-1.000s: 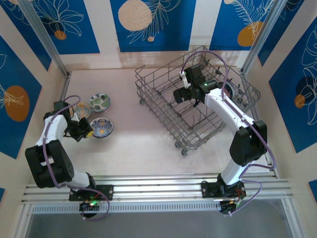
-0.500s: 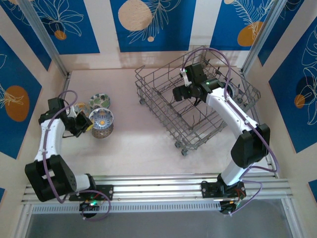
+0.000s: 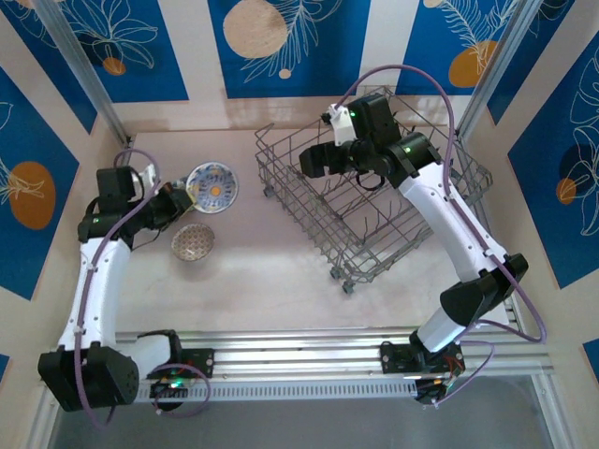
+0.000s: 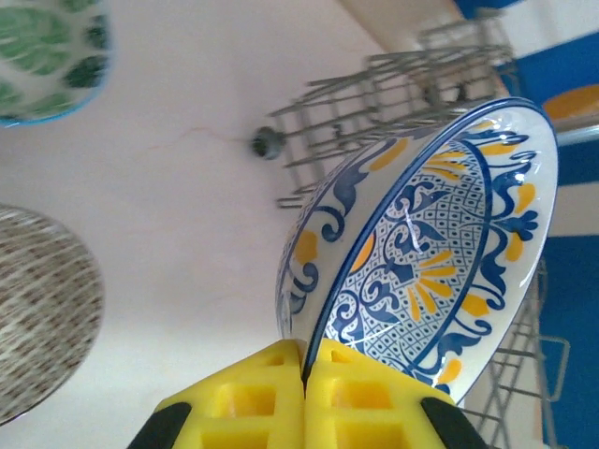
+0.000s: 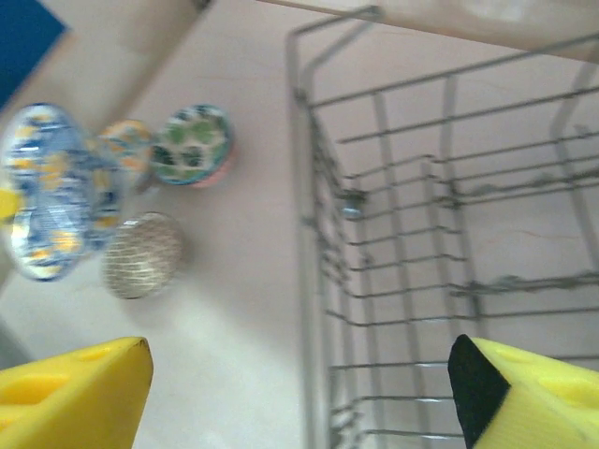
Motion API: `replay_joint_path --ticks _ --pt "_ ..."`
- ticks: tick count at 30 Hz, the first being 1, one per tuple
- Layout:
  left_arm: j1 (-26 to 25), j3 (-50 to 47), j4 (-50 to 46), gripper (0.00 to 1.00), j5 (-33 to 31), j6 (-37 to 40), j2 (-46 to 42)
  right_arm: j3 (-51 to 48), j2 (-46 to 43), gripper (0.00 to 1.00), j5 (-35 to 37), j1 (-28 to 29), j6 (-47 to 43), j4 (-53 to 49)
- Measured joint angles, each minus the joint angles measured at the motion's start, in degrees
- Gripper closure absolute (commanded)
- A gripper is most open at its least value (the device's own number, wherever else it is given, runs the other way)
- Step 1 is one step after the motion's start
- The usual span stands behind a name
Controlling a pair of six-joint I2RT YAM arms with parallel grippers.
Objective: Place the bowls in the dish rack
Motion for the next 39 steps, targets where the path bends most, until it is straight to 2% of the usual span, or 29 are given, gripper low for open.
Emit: replay_joint_path --ticks 6,9,14,24,36,39 --pt "-9.3 6.4 6.1 1.0 -1.2 -2.6 3.9 0.2 -0.1 0.31 -9.2 1.1 6.4 2.2" --pt "-13.7 9.0 7.8 1.0 -2.5 -3.0 5.7 0.7 0.0 0.35 -10.9 1.1 8.4 2.6" --pt "-18.4 12.0 9.9 1.0 -3.2 -3.1 8.8 2.3 0.5 0.41 -11.7 1.1 10.0 3.1" --pt "-22.0 14.4 10.6 1.0 -4.4 -3.0 12.7 1.8 1.8 0.56 -8.3 0.1 12.5 4.1" --pt "-22.6 17.5 11.1 1.0 -4.5 -2.9 15.6 -1.7 1.8 0.6 -7.4 -1.9 15.3 8.2" --pt "-23.0 17.5 11.4 1.0 -4.6 -2.9 16.2 -1.8 1.8 0.67 -7.4 -1.9 15.3 8.8"
